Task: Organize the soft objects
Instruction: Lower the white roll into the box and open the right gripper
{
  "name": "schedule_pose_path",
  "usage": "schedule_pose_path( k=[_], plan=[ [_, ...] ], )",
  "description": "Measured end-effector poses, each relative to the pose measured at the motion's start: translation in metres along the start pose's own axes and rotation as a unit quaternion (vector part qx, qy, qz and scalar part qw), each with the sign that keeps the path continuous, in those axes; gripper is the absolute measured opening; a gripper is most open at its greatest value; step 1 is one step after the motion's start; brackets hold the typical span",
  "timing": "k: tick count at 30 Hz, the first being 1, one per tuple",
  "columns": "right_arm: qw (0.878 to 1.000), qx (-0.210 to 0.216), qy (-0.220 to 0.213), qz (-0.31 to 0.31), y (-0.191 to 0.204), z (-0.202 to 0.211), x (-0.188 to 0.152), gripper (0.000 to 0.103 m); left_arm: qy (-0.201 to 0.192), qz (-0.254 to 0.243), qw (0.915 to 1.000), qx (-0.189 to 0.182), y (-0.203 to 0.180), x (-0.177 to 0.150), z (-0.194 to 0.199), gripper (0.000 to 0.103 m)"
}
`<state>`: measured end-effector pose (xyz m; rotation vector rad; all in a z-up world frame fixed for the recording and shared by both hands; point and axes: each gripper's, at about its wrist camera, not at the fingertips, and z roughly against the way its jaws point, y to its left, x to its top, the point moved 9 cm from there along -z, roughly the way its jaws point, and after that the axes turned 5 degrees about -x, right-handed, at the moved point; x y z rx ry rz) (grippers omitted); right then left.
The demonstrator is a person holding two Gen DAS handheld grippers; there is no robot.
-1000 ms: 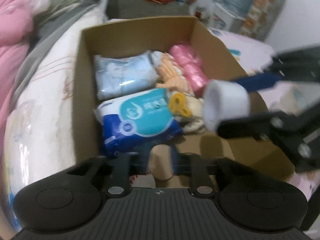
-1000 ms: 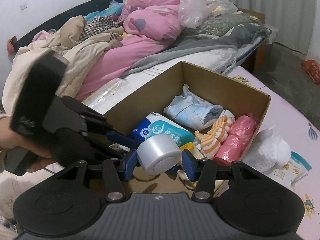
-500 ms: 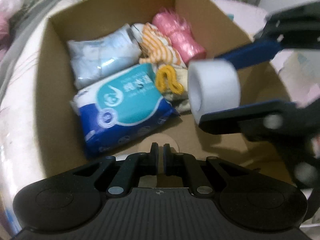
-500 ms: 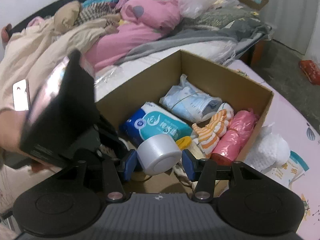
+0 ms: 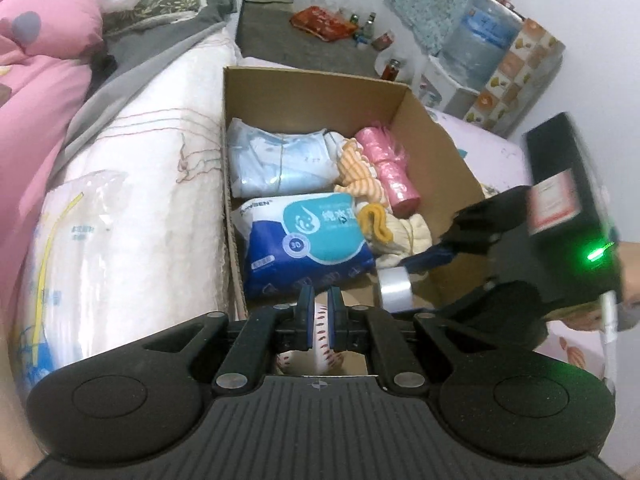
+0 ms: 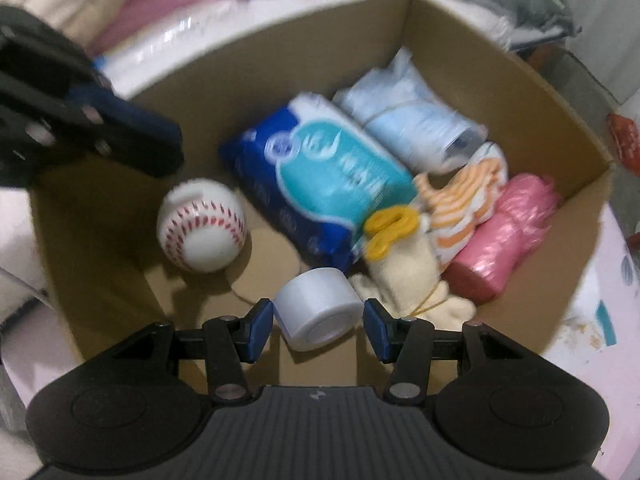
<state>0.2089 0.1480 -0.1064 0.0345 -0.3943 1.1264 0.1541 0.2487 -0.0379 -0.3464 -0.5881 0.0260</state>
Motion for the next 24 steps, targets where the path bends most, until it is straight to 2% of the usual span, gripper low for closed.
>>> schedule_pose_path(
  k=[4, 6, 11, 14, 18, 24],
  plan=[
    [0.999, -0.017, 0.015, 0.022, 0.006, -0.008, 0.001, 0.053, 0.001, -0.008, 0.9999, -0.010, -0.005, -0.002, -0.002, 0.007],
    [0.999, -0.022, 0.021, 0.025, 0.008, -0.007, 0.004, 0.057, 0.003, -0.012, 0.9998, -0.013, -0.008, -0.004, -0.004, 0.007],
    [0.999, -0.030, 0.014, 0.035, 0.004, 0.002, 0.005, 0.057, 0.001, -0.010, 0.9997, -0.024, -0.008, -0.008, -0.003, 0.007],
    [1.000, -0.010, 0.002, 0.022, 0.001, 0.004, 0.004, 0.040, 0.000, -0.004, 0.9997, -0.026, -0.005, -0.008, -0.003, 0.007],
    [0.999, -0.017, -0.005, 0.038, 0.006, 0.009, -0.002, 0.039, -0.002, 0.003, 0.9996, -0.029, -0.001, -0.010, -0.004, 0.007],
    [1.000, 0.002, 0.009, 0.027, -0.002, 0.015, -0.020, 0.038, 0.000, 0.004, 0.9995, -0.032, 0.000, -0.013, -0.005, 0.007]
  ],
)
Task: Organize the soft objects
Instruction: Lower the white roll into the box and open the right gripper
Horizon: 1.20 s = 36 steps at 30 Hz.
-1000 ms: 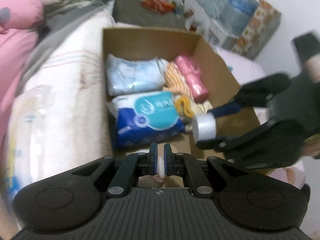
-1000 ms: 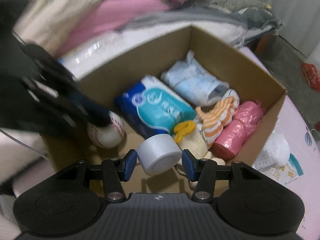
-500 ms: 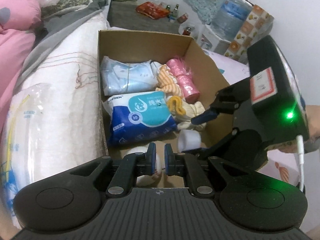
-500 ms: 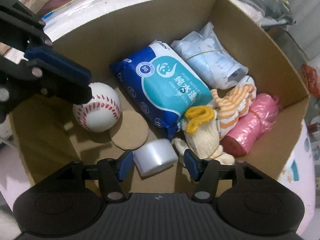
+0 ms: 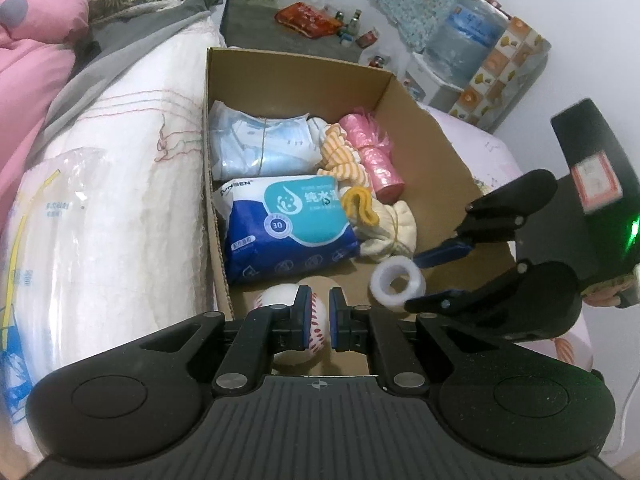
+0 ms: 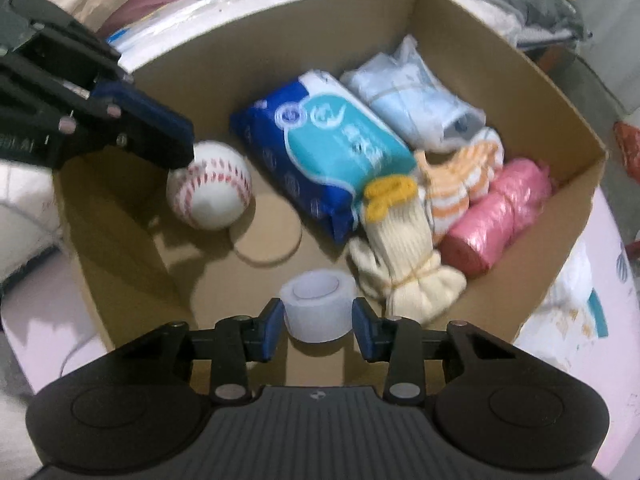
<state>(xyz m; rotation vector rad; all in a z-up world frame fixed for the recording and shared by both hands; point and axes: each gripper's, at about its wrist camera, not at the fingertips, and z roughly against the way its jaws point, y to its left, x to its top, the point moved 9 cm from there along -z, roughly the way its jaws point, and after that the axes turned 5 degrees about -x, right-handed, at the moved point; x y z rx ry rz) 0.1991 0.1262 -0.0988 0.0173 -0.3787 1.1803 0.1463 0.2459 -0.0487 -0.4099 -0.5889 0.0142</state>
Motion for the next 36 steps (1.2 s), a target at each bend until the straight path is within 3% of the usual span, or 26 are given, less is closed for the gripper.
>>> schedule_pose_path(
  k=[7, 11, 14, 18, 24, 27, 36],
  plan=[
    [0.999, -0.009, 0.039, 0.016, 0.005, -0.002, 0.003, 0.038, -0.004, -0.005, 1.0000, -0.005, -0.001, 0.001, 0.004, 0.009],
    [0.999, 0.024, 0.046, -0.009, 0.001, 0.016, 0.010, 0.045, -0.007, -0.001, 1.0000, -0.007, 0.001, -0.001, 0.008, 0.010],
    [0.999, -0.006, 0.033, -0.003, -0.006, 0.024, 0.015, 0.044, -0.010, 0.001, 0.9999, -0.009, 0.001, 0.001, 0.007, 0.010],
    [0.998, 0.007, 0.065, 0.002, -0.003, 0.008, 0.008, 0.033, -0.009, 0.006, 0.9998, -0.018, 0.000, -0.002, 0.006, 0.010],
    [0.994, -0.008, 0.110, 0.024, 0.005, -0.013, -0.001, 0.030, -0.010, 0.008, 0.9997, -0.020, 0.001, -0.004, 0.006, 0.010],
    [0.995, -0.020, 0.091, 0.023, 0.007, -0.013, 0.005, 0.024, -0.012, 0.013, 0.9996, -0.020, 0.003, -0.005, 0.007, 0.011],
    [0.999, -0.006, 0.037, 0.015, 0.016, -0.022, 0.021, 0.023, -0.011, 0.015, 0.9997, -0.019, 0.000, -0.004, 0.007, 0.011]
  ],
)
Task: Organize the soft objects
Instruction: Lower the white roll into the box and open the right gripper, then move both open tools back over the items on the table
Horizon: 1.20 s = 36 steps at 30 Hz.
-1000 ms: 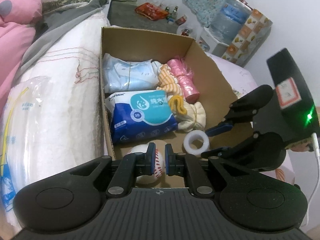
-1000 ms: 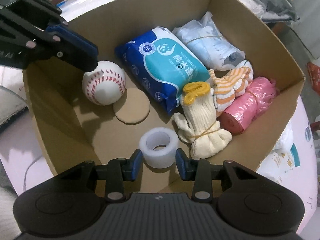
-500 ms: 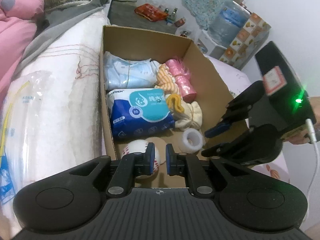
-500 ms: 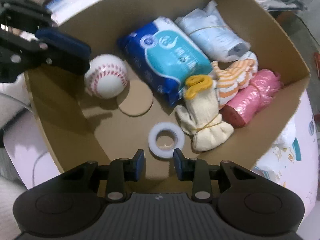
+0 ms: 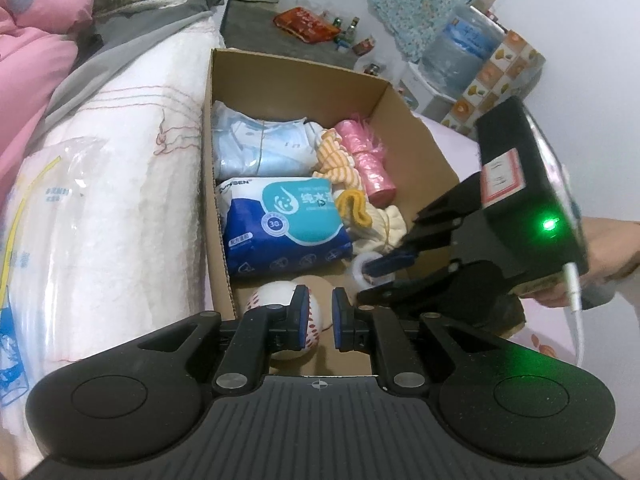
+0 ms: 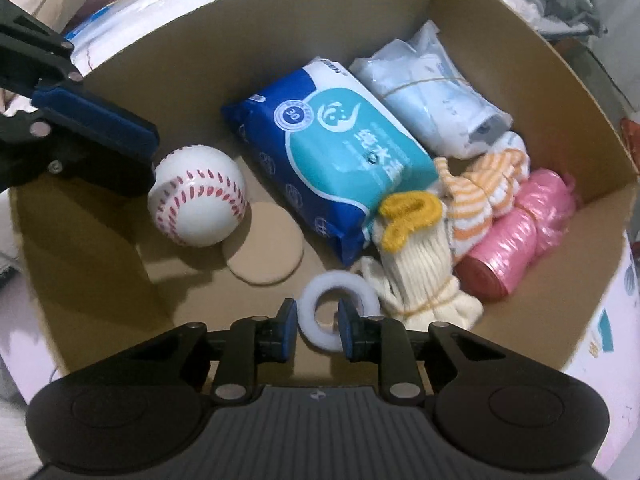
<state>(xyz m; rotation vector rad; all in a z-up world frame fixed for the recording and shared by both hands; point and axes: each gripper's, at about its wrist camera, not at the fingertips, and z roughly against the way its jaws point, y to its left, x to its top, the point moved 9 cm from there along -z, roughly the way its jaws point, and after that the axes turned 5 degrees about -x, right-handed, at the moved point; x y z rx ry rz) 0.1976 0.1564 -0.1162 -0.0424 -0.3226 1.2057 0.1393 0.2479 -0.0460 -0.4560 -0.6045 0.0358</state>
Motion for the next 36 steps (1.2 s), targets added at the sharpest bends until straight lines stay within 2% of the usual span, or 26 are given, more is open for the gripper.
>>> schedule_pose_path(
  k=[6, 10, 14, 18, 21, 23, 29, 34, 36],
  plan=[
    [1.000, 0.020, -0.017, 0.006, 0.003, 0.009, 0.007, 0.023, 0.001, 0.002, 1.0000, 0.003, -0.001, -0.001, -0.001, 0.011],
    [0.999, 0.040, -0.015, -0.019, -0.009, 0.008, 0.009, 0.023, 0.002, 0.008, 1.0000, -0.004, -0.002, 0.000, -0.002, 0.014],
    [0.992, 0.098, 0.023, -0.079, -0.014, -0.013, 0.005, 0.024, 0.006, 0.068, 0.9959, -0.059, -0.001, -0.002, 0.001, 0.022],
    [0.990, 0.105, 0.002, -0.099, -0.018, -0.014, 0.012, 0.024, -0.006, 0.052, 0.9983, -0.025, 0.002, 0.000, 0.007, 0.023],
    [0.985, 0.130, -0.029, -0.105, -0.017, -0.002, 0.021, 0.023, -0.008, 0.061, 0.9977, -0.028, 0.003, 0.000, 0.008, 0.024],
    [0.983, 0.141, -0.034, -0.111, -0.014, -0.002, 0.026, 0.023, -0.009, 0.064, 0.9975, -0.028, 0.001, 0.002, 0.008, 0.025],
    [0.990, 0.111, -0.032, -0.085, -0.007, -0.002, 0.022, 0.025, -0.004, 0.040, 0.9990, -0.017, -0.009, 0.001, 0.007, 0.030],
    [0.988, 0.099, -0.073, -0.097, -0.034, 0.044, 0.009, 0.026, -0.017, 0.007, 0.9998, 0.000, -0.023, 0.010, 0.009, 0.030],
    [0.983, 0.103, -0.100, -0.118, -0.053, 0.068, 0.005, 0.030, -0.022, -0.001, 0.9997, -0.001, -0.030, 0.016, 0.009, 0.031]
  ],
)
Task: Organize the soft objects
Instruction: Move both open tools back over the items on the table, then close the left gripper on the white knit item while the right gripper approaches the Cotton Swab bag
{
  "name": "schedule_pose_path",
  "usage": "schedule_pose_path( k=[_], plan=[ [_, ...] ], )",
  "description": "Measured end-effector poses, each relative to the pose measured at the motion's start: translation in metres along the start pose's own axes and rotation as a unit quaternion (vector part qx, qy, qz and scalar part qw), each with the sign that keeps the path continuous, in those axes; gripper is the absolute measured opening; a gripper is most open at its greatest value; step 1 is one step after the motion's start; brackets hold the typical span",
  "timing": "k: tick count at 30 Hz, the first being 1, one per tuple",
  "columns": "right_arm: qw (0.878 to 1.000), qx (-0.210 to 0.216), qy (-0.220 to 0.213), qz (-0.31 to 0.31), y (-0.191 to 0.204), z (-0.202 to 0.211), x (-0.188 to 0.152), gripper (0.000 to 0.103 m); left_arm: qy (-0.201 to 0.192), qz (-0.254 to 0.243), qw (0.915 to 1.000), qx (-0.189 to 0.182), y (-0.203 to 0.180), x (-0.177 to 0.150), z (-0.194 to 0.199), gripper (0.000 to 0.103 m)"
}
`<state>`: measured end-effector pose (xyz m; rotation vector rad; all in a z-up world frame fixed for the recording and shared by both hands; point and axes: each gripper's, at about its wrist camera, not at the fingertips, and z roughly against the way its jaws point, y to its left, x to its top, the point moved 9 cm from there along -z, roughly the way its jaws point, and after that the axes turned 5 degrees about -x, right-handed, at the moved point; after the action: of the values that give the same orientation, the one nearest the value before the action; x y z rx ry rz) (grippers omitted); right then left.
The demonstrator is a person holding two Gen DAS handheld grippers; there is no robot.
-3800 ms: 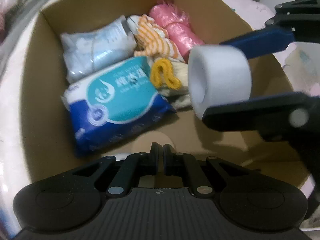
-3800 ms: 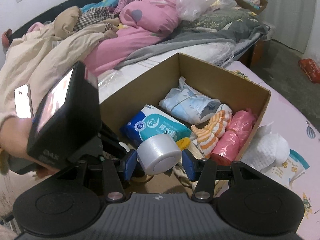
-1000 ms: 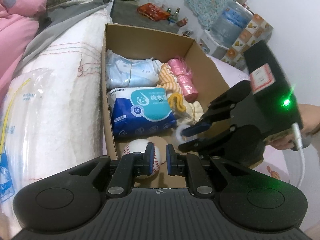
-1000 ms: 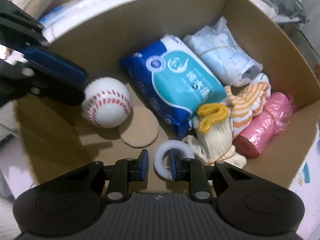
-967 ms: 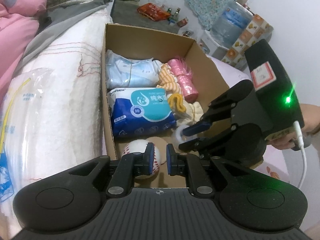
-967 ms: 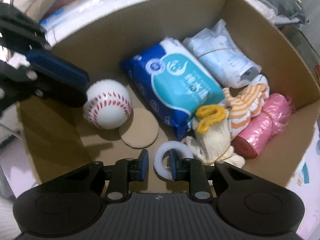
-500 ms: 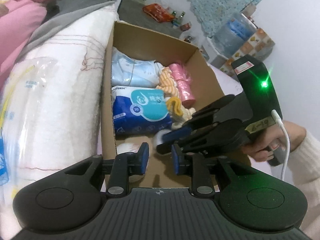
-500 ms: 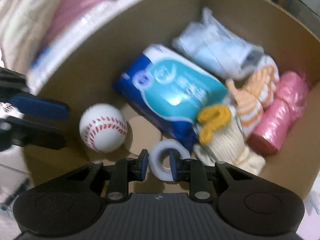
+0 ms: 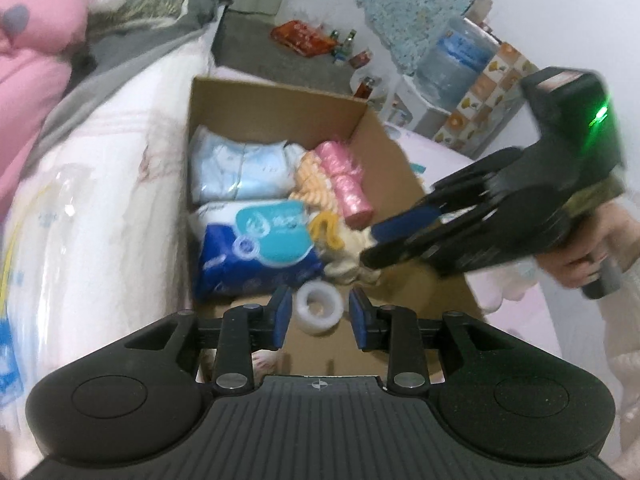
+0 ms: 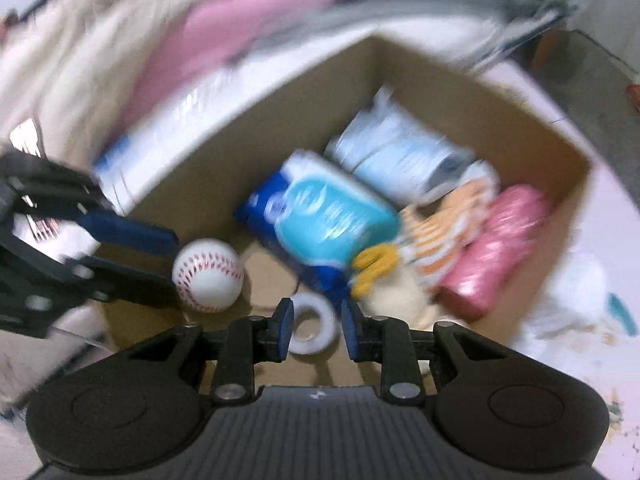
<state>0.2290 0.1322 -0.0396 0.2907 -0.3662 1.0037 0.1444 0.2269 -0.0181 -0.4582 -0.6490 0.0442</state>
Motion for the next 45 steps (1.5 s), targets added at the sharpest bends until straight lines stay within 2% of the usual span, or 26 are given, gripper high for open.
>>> schedule_pose_path(
  k=[3, 7, 10, 16, 18, 20, 22, 25, 28, 29, 30, 31, 33, 34, 35, 37, 39, 41, 42, 45],
  plan=[
    [0.999, 0.007, -0.038, -0.031, -0.025, 0.037, 0.003, 0.033, -0.004, -0.013, 0.9999, -0.002, -0.013, 0.008, -0.001, 0.031],
    [0.994, -0.014, -0.083, -0.066, -0.071, 0.071, 0.003, 0.034, -0.007, -0.047, 0.9989, 0.004, -0.039, 0.023, -0.009, 0.033],
    [0.988, -0.037, -0.098, -0.117, -0.118, 0.084, -0.013, 0.041, -0.004, -0.078, 0.9970, 0.003, -0.063, 0.036, -0.023, 0.038],
    [0.971, -0.098, -0.071, -0.206, -0.205, 0.060, -0.054, 0.041, 0.016, -0.166, 0.9859, 0.015, -0.120, 0.068, -0.084, 0.039],
    [0.962, -0.097, -0.056, -0.247, -0.231, 0.045, -0.066, 0.041, 0.038, -0.203, 0.9778, 0.037, -0.135, 0.079, -0.118, 0.040],
    [0.956, -0.089, -0.038, -0.278, -0.250, 0.026, -0.077, 0.041, 0.063, -0.225, 0.9704, 0.062, -0.140, 0.086, -0.152, 0.046],
    [0.949, -0.098, -0.016, -0.299, -0.263, 0.008, -0.088, 0.041, 0.084, -0.238, 0.9636, 0.088, -0.140, 0.092, -0.181, 0.049],
    [0.947, -0.094, -0.017, -0.307, -0.269, 0.003, -0.105, 0.042, 0.096, -0.259, 0.9524, 0.128, -0.136, 0.102, -0.216, 0.049],
    [0.946, -0.079, -0.020, -0.315, -0.269, 0.002, -0.113, 0.045, 0.121, -0.248, 0.9477, 0.161, -0.127, 0.112, -0.244, 0.049],
    [0.946, -0.078, -0.020, -0.315, -0.270, 0.001, -0.113, 0.046, 0.128, -0.250, 0.9440, 0.172, -0.125, 0.113, -0.250, 0.049],
    [0.946, -0.077, -0.022, -0.314, -0.270, 0.002, -0.111, 0.048, 0.143, -0.265, 0.9353, 0.186, -0.123, 0.111, -0.257, 0.049],
    [0.946, -0.075, -0.025, -0.314, -0.271, 0.000, -0.109, 0.048, 0.155, -0.285, 0.9244, 0.201, -0.124, 0.108, -0.263, 0.049],
    [0.946, -0.066, -0.031, -0.316, -0.270, 0.000, -0.105, 0.051, 0.168, -0.336, 0.8949, 0.241, -0.123, 0.102, -0.272, 0.048],
    [0.945, -0.061, -0.033, -0.320, -0.272, 0.001, -0.104, 0.051, 0.174, -0.356, 0.8829, 0.252, -0.122, 0.099, -0.276, 0.037],
    [0.942, -0.056, -0.037, -0.328, -0.273, -0.001, -0.102, 0.053, 0.180, -0.364, 0.8763, 0.259, -0.118, 0.095, -0.280, 0.020],
    [0.939, -0.043, -0.042, -0.340, -0.275, -0.004, -0.096, 0.055, 0.195, -0.350, 0.8790, 0.259, -0.110, 0.089, -0.287, 0.010],
    [0.938, -0.030, -0.042, -0.342, -0.273, -0.007, -0.091, 0.055, 0.170, -0.371, 0.8754, 0.260, -0.113, 0.089, -0.283, 0.008],
    [0.940, -0.027, -0.041, -0.336, -0.269, -0.011, -0.087, 0.056, 0.134, -0.359, 0.8905, 0.245, -0.120, 0.097, -0.270, 0.007],
    [0.941, -0.030, -0.042, -0.333, -0.268, -0.012, -0.085, 0.056, 0.115, -0.345, 0.9013, 0.235, -0.122, 0.104, -0.261, 0.007],
    [0.940, -0.032, -0.040, -0.336, -0.267, -0.019, -0.081, 0.057, 0.092, -0.301, 0.9265, 0.207, -0.123, 0.119, -0.241, 0.007]
  ],
)
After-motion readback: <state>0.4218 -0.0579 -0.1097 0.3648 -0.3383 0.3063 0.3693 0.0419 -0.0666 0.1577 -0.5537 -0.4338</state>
